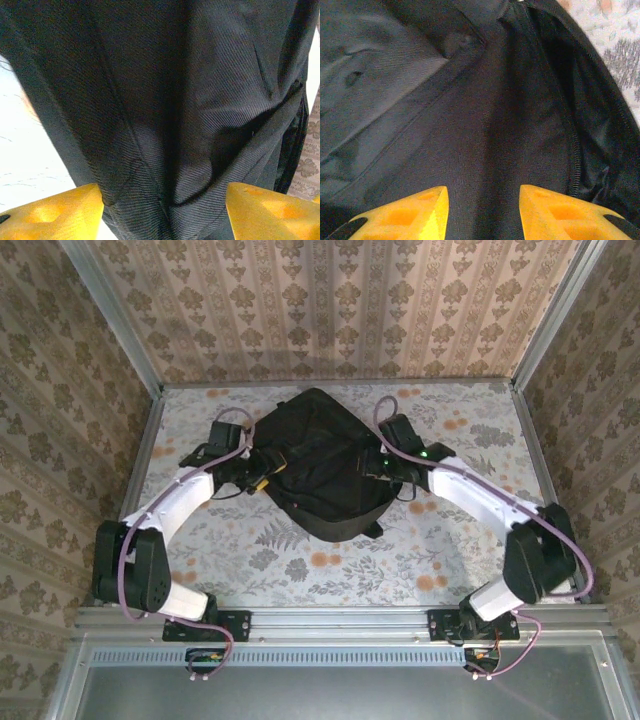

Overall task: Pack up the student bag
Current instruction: Zip the student bag at the top-center of the table.

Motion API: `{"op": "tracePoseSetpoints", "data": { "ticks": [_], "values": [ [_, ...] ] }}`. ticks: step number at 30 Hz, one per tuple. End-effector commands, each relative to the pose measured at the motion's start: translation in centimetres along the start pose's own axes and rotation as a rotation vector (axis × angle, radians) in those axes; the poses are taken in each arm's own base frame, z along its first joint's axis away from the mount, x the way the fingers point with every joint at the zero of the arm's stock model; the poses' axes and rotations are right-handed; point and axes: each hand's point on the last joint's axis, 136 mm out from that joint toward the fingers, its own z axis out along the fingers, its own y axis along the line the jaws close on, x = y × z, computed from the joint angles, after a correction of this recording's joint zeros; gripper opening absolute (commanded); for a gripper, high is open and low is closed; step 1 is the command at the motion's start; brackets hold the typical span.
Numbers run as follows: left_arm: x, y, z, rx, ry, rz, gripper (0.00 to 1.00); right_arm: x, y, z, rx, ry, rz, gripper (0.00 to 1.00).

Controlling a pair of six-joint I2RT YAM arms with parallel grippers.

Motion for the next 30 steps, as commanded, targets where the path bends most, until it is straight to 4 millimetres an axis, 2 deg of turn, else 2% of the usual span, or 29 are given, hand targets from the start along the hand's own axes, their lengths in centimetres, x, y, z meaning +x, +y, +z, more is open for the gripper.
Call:
{"op": "tracePoseSetpoints", "data": {
  "ticks": [1,3,7,14,16,21,24,30],
  "values": [
    [0.3,0.1,1.4,0.009,0.028,-0.013,0.62,2.0,-1.4,0.9,0.119,0.126,0.137,0.42],
    [0.4,0.8,1.9,-0.003,0.028,-0.023,0.59,2.2,-1.0,1.6,0.093,0.137,0.137,0.44],
    [0.4,1.6,2.2,-0.029,0.024,-0.025,0.54,1.2,-4.3,1.1,0.278,0.065,0.118,0.50],
    [0.1,2.5,2.3,-0.059,0.015,-0.023,0.44,0.3,-6.6,0.1,0.412,0.014,0.052,0.50],
    [0.1,2.8,2.4,-0.064,0.017,-0.028,0.40,0.4,-6.8,0.5,0.422,0.021,0.040,0.50],
    [0.1,3.1,2.8,-0.068,0.024,-0.033,0.33,1.7,-5.9,3.2,0.371,0.120,0.030,0.45],
    [0.2,3.4,3.0,-0.072,0.028,-0.041,0.29,2.0,-5.9,4.3,0.367,0.138,0.029,0.44],
    [0.2,3.5,3.0,-0.078,0.026,-0.037,0.22,2.8,-6.2,5.5,0.378,0.184,0.046,0.47]
  ]
}}
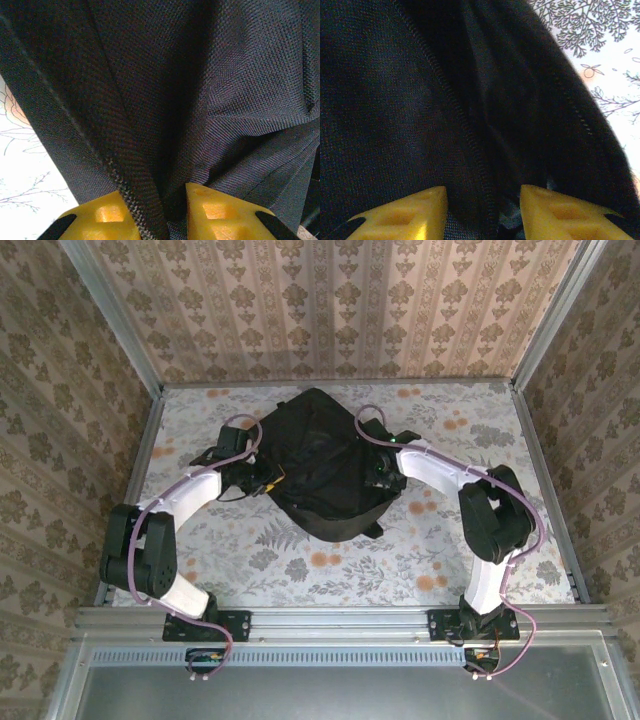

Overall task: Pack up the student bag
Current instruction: Zip the student bag at the top-center of the table.

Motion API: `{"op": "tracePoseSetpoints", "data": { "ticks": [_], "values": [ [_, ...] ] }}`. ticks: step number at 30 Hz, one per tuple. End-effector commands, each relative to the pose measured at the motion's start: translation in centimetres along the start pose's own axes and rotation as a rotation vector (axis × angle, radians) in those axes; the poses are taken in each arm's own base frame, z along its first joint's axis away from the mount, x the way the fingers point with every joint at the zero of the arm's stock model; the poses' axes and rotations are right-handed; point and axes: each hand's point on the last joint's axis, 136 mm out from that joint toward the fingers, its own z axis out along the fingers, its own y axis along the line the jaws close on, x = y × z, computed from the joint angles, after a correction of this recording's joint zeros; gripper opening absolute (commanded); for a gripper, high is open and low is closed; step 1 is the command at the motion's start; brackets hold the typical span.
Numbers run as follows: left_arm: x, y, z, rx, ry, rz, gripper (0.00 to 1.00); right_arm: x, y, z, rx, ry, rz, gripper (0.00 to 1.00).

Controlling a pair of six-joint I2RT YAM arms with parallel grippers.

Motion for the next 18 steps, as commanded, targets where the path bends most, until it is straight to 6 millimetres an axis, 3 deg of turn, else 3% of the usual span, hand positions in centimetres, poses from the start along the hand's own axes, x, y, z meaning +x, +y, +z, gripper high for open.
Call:
{"op": "tracePoseSetpoints", "data": {
  "ticks": [1,4,6,9,18],
  "values": [
    [-0.1,1.5,0.5,-0.043,-0.002,-0.005,0.22,0.1,0.2,0.3,-0.006,0.032,0.003,0.48],
    [-0.1,1.5,0.5,-0.042,-0.004,-0.005,0.18,0.2,1.4,0.6,-0.082,0.052,0.033,0.40],
    [-0.1,1.6,0.6,-0.043,-0.003,-0.005,0.16,-0.3,2.7,0.2,-0.194,0.037,0.077,0.23],
    [-0.1,1.7,0.5,-0.046,-0.003,-0.006,0.13,-1.6,2.7,-0.9,-0.258,-0.016,0.135,0.00],
    [-0.6,2.1,-0.1,-0.084,-0.028,0.005,0.00,-6.0,-0.9,-5.6,-0.133,-0.192,-0.032,0.00]
  ]
}}
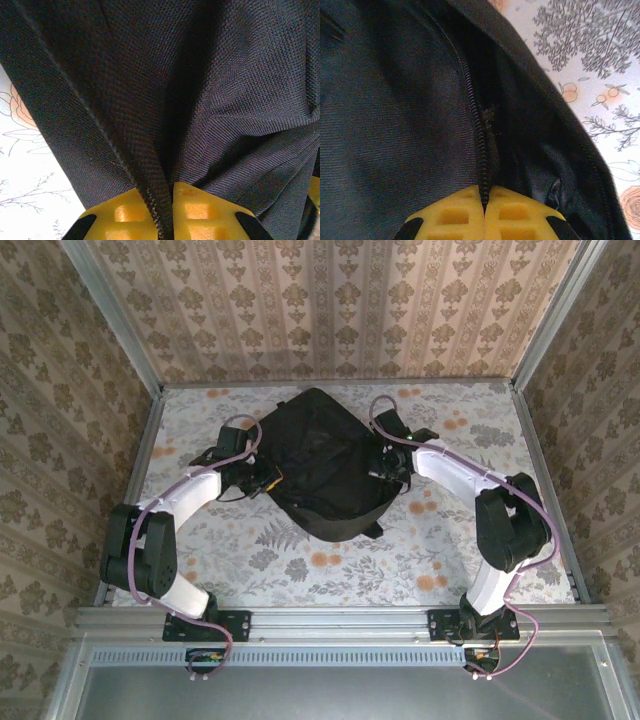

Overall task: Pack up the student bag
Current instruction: Zip the student bag at the top-center of the table.

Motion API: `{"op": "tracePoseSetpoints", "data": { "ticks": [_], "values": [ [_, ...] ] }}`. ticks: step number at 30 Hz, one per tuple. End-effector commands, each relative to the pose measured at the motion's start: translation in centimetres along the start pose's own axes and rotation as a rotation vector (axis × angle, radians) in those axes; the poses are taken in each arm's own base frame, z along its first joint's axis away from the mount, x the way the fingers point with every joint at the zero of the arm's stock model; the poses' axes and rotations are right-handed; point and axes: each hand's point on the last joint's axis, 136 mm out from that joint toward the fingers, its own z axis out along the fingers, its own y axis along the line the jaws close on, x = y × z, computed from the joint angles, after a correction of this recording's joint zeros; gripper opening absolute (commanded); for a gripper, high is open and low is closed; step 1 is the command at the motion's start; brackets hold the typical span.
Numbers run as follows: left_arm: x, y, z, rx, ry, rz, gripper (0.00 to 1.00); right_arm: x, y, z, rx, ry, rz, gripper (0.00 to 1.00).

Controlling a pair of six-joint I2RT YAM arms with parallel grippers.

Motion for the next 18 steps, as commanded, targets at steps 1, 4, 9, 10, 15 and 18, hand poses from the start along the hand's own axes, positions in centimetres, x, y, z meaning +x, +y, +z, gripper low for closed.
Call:
{"op": "tracePoseSetpoints", "data": {
  "ticks": [1,4,9,10,15,18],
  "values": [
    [-0.5,1.9,-0.2,-0.077,-0.025,0.009,0.00,-4.2,-1.4,-3.3,0.068,-0.152,-0.102,0.00],
    [-0.7,2.0,-0.4,-0.086,-0.035,0.010,0.00,-5.6,-2.3,-3.7,0.099,-0.177,-0.108,0.00],
    [-0.9,2.3,-0.7,-0.102,-0.044,0.018,0.00,-7.6,-2.3,-4.9,0.065,-0.220,-0.069,0.00],
    [-1.0,2.3,-0.8,-0.106,-0.046,0.019,0.00,-8.0,-2.2,-5.3,0.043,-0.232,-0.052,0.00],
    [-1.0,2.6,-0.8,-0.120,-0.048,0.023,0.00,-9.4,-2.3,-6.6,-0.001,-0.252,-0.017,0.00],
    [-1.1,2.7,-0.9,-0.129,-0.053,0.031,0.00,-10.2,-2.9,-7.0,-0.007,-0.256,0.006,0.00]
  ]
}}
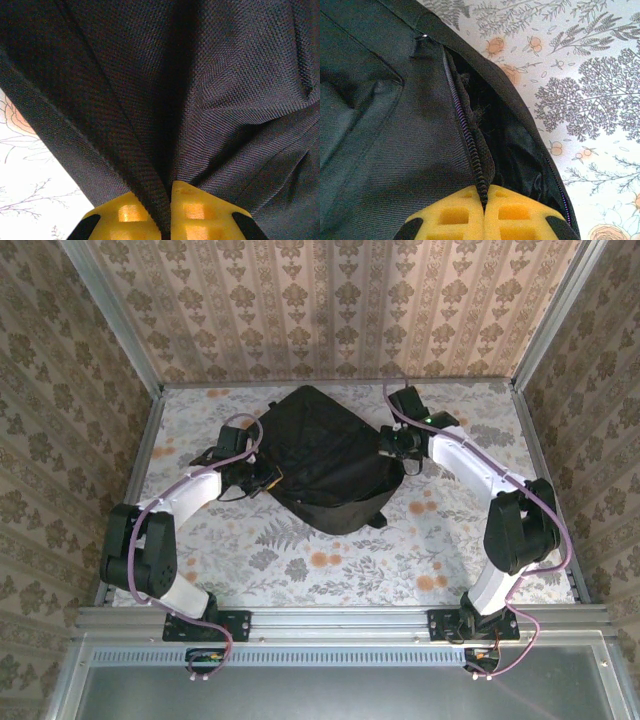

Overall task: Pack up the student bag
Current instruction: Zip the student bag at the top-center of the table.

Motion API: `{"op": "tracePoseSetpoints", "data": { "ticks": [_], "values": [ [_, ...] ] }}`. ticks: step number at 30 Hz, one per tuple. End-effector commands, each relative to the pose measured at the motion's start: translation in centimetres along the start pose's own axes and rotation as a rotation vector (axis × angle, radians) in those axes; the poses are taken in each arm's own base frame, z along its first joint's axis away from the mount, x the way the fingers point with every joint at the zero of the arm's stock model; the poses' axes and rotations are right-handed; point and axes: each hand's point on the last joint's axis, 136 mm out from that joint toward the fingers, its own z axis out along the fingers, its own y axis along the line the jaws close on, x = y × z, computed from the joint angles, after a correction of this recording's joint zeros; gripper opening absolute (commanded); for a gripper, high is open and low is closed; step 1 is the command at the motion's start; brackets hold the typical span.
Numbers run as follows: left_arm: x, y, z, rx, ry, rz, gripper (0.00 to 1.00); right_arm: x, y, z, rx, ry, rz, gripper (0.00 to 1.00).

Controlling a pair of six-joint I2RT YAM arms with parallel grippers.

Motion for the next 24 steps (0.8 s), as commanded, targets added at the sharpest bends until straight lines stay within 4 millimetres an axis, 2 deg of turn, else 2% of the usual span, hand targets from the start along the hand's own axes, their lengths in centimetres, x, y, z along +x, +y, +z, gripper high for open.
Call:
{"op": "tracePoseSetpoints", "data": {
  "ticks": [1,6,9,11,14,16,19,21,23,24],
  "values": [
    [-0.8,3.0,-0.9,-0.136,-0.042,0.006,0.00,-5.2,-3.1,-3.3,0.071,-0.163,0.056,0.00],
    [-1.1,2.9,-1.4,-0.147,-0.055,0.029,0.00,-7.1,-4.2,-3.2,0.014,-0.191,0.129,0.00],
    [-1.0,2.6,-1.5,-0.140,-0.052,0.035,0.00,-8.1,-2.9,-2.1,-0.115,-0.187,0.097,0.00],
    [-0.9,2.3,-1.6,-0.128,-0.048,0.039,0.00,-8.1,-2.7,-0.9,-0.122,-0.154,0.061,0.01],
    [-0.7,1.1,-1.9,-0.086,-0.048,0.039,0.00,-6.8,-3.5,1.3,-0.069,-0.067,0.037,0.19],
    [-0.5,0.0,-1.9,-0.036,-0.039,0.032,0.00,-5.7,-4.0,2.1,-0.026,-0.026,0.041,0.35],
    [-0.2,-1.8,-2.0,0.032,-0.021,0.028,0.00,-4.9,-4.1,0.8,0.079,-0.037,-0.030,0.47],
    [-0.2,-2.8,-2.4,0.061,-0.018,0.034,0.00,-4.9,-3.8,-1.3,0.191,-0.082,-0.156,0.51],
    [-0.3,-3.3,-2.8,0.071,-0.022,0.038,0.00,-4.6,-2.2,-3.3,0.244,-0.122,-0.294,0.56],
    [-0.4,-3.6,-3.1,0.077,-0.024,0.043,0.00,-4.1,-0.5,-4.3,0.213,-0.132,-0.350,0.58]
  ]
}}
